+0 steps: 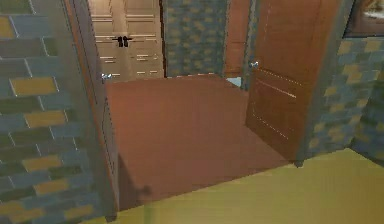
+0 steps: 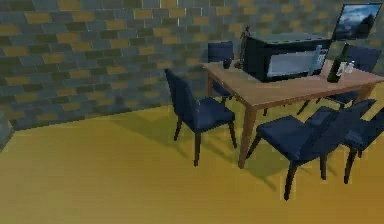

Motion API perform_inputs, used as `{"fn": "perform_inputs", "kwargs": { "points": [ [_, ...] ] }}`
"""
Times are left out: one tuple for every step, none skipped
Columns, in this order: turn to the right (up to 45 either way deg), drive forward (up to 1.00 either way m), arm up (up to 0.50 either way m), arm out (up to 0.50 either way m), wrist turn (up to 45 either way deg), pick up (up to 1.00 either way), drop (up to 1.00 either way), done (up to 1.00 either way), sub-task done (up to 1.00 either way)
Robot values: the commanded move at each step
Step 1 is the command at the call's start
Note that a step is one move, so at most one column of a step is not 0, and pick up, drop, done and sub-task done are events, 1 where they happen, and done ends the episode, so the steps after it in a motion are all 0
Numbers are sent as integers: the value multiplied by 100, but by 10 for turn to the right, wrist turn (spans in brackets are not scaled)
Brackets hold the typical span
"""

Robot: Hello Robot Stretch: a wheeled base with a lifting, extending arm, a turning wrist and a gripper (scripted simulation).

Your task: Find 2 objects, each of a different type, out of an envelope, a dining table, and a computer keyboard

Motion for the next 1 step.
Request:
{"fn": "perform_inputs", "kwargs": {
  "points": [
    [0,100,0,0,0,0,0,0,0]
  ]
}}
